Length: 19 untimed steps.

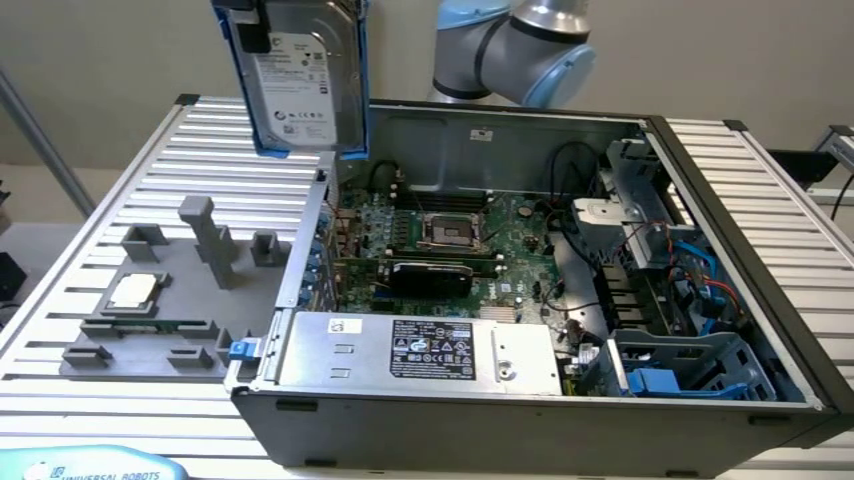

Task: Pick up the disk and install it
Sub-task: 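Pick up the disk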

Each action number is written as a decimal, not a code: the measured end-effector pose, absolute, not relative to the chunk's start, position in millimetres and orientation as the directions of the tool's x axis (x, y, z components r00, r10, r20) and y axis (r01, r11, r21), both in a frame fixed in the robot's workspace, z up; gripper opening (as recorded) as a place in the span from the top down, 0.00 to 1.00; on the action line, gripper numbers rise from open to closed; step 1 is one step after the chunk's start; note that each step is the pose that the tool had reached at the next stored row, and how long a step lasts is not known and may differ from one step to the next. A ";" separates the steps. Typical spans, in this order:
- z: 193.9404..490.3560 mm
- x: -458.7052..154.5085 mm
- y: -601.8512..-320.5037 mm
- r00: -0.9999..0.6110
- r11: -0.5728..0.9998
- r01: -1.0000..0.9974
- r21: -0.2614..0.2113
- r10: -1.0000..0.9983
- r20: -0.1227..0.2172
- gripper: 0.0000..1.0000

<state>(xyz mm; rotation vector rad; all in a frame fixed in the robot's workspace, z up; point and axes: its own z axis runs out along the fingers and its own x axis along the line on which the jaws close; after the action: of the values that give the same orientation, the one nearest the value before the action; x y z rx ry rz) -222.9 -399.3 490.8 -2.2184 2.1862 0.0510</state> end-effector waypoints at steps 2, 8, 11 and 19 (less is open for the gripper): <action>491.7 -214.4 -403.0 0.014 -0.015 -1.000 0.004 -0.999 -0.046 0.67; 492.8 -190.3 -413.9 0.014 -0.015 -1.000 0.004 -0.998 -0.056 0.67; 492.8 -178.4 -419.4 0.014 -0.015 -1.000 0.004 -0.998 -0.060 0.67; 492.8 -147.1 -434.5 0.014 -0.015 -1.000 0.004 -0.997 -0.071 0.67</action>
<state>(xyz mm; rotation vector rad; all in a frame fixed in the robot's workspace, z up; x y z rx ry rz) -147.1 -434.5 492.8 -2.2033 2.1713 0.0818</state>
